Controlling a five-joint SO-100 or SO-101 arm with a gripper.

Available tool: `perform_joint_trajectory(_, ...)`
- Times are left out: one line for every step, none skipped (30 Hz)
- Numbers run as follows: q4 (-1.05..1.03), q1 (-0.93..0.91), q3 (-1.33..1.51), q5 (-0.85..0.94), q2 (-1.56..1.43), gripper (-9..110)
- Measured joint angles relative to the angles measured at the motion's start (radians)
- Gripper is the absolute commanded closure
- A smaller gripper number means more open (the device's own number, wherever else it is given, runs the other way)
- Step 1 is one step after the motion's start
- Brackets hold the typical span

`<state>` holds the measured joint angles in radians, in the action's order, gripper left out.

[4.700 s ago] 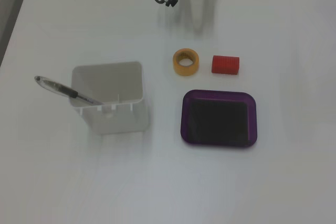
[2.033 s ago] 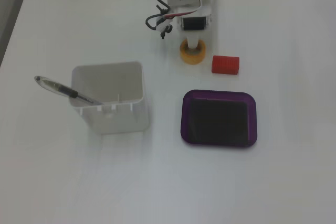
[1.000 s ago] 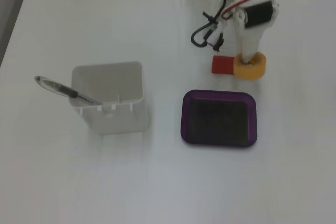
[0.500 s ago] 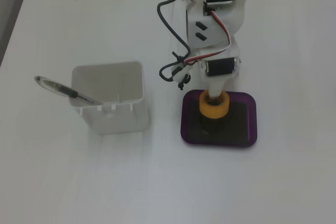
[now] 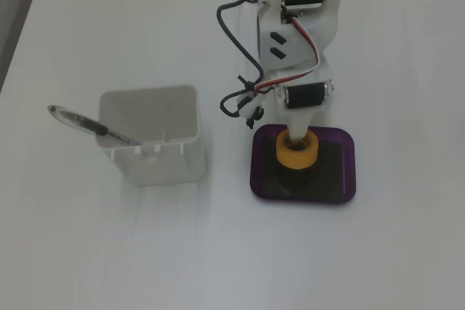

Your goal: Grab up the yellow tape and put it in the box.

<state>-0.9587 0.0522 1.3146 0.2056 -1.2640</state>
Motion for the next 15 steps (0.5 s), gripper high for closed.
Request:
perform_joint_trajectory(0.0, 0.0, 0.0, 0.0, 0.0, 102)
perform_joint_trajectory(0.0, 0.0, 0.0, 0.0, 0.0, 102)
perform_joint_trajectory(0.0, 0.0, 0.0, 0.0, 0.0, 102)
perform_joint_trajectory(0.0, 0.0, 0.0, 0.0, 0.0, 102)
perform_joint_trajectory(0.0, 0.0, 0.0, 0.0, 0.0, 101)
perform_joint_trajectory(0.0, 0.0, 0.0, 0.0, 0.0, 99)
perform_joint_trajectory(0.0, 0.0, 0.0, 0.0, 0.0, 98)
perform_joint_trajectory(0.0, -0.011, 0.0, 0.0, 0.0, 96)
perform_joint_trajectory(0.0, -0.023, 0.0, 0.0, 0.0, 94)
perform_joint_trajectory(0.0, -0.032, 0.0, -0.002, 0.0, 93)
perform_joint_trajectory(0.0, -0.044, -0.002, -0.003, 0.0, 92)
perform_joint_trajectory(0.0, -0.058, -0.002, -0.003, 0.0, 91)
perform_joint_trajectory(0.0, -0.06, -0.002, -0.003, 0.0, 90)
perform_joint_trajectory(-0.009, -0.061, -0.002, -0.003, 0.0, 90)
perform_joint_trajectory(-0.025, -0.061, -0.002, -0.003, 0.0, 90)
